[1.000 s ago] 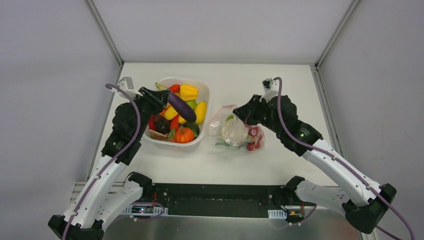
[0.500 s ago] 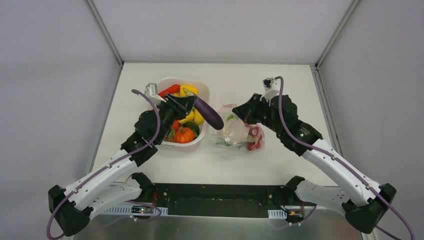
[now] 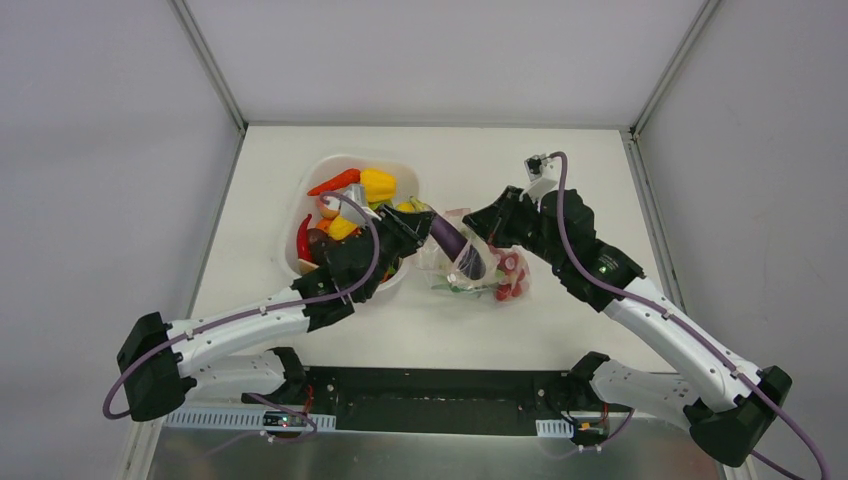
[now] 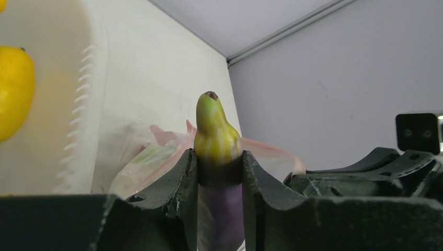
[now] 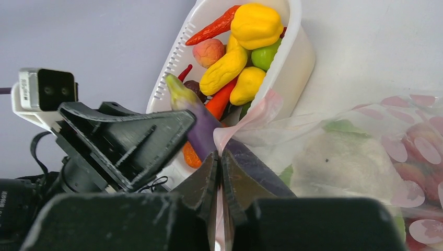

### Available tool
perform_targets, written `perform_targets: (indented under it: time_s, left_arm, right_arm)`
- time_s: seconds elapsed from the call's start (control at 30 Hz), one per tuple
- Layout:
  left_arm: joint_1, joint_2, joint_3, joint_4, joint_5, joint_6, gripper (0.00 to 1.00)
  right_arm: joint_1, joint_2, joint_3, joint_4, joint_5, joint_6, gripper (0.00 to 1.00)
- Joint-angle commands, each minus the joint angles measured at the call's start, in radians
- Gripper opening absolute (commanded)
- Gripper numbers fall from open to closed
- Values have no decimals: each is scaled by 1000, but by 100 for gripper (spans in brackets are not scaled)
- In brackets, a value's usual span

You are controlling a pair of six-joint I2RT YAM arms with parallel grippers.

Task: Place the food in the zip-top bag and seal the zipper
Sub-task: Place the fake vegetable in the zipper food storage bag, then pick up the zipper food storage bag at the center of the board.

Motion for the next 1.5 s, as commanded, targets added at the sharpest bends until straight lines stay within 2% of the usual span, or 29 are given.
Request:
perform_targets:
  time_s: [0.0,0.17,0.2,0.27,0.37,0.47,0.5,0.67,0.8,0.87,0.9,1.03,1.1,1.17,1.27,1.3,1.47]
  left_arm:
    - [-54,42,48,31,-94,-58,0]
    - [-97,152,127,6,-44,-67,0]
    - [-102,163,135,7,-32,-59,3]
    - [-103,168,135,15,0,-37,20]
    - [-102,154,128,8,75,47,54]
    - [-102,105,104,-29,56,115,74]
    - [-99,80,98,-50,40,143,76]
    - [-68,-37,119,-247,-30,265,80]
    - [15,-27,205,-392,165,376,73]
    - [54,16,298,-566,264,436,69]
    - [59,28,327,-640,265,450,66]
    - [68,-32,281,-698,266,475,68]
    - [79,-98,228,-689,265,470,70]
    - [87,-164,199,-719,233,463,72]
    - [95,-260,188,-800,143,467,77]
    - [98,-289,187,-836,112,468,78]
    - [116,-387,200,-959,-70,463,85]
  right_arm:
    - [-5,-2,19,71,7,11,7]
    - [-7,1,21,76,34,9,8]
    - [-6,0,23,72,48,6,8]
    - [-8,-7,24,67,56,2,8]
    - [-9,-18,19,62,69,2,9]
    - [-10,-21,16,61,71,3,9]
    - [-11,-24,15,61,72,5,9]
    - [-13,-34,10,61,76,8,10]
    - [-15,-36,11,61,70,10,10]
    - [-15,-34,14,61,64,10,10]
    - [-17,-35,14,61,61,9,10]
    - [-18,-24,18,44,32,-5,10]
    - [-19,-9,28,21,-53,-18,12]
    - [-17,10,37,-8,-163,-35,19]
    - [4,56,62,-86,-306,-53,49]
    - [30,78,75,-120,-303,-70,54]
    - [286,171,136,-217,-40,-141,57]
